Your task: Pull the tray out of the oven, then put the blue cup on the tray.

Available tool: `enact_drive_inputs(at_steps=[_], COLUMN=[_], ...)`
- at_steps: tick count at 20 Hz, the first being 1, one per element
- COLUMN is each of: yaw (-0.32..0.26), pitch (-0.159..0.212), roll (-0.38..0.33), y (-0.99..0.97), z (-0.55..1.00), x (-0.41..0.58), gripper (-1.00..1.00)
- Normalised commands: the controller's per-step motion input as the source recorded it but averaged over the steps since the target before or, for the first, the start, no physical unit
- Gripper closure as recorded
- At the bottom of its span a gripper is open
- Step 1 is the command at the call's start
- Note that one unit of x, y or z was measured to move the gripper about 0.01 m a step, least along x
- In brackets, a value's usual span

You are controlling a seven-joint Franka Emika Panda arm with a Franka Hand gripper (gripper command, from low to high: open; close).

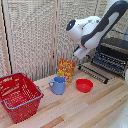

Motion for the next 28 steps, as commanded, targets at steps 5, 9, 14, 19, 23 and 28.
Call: enact_drive_inputs(at_steps=[5,9,14,19,23,28], yaw=[0.007,0.037,0.023,0.000,0.000,0.000], pitch=[0.104,0.102,0.063,0.000,0.000,0.000], roll=[-0.134,-0.161,-0.127,-0.013,-0.001,-0.003], y=[-0.73,-0.58,-0.51,-0.70,-0.69,-0.64], z=[-0.15,-0.25,-0.23,-0.04,-0.01,0.00], x=[0.151,0.309,0.382,0.108,0.010,0.000], gripper=[-1.00,-1.00,-1.00,-1.00,-1.00,-1.00])
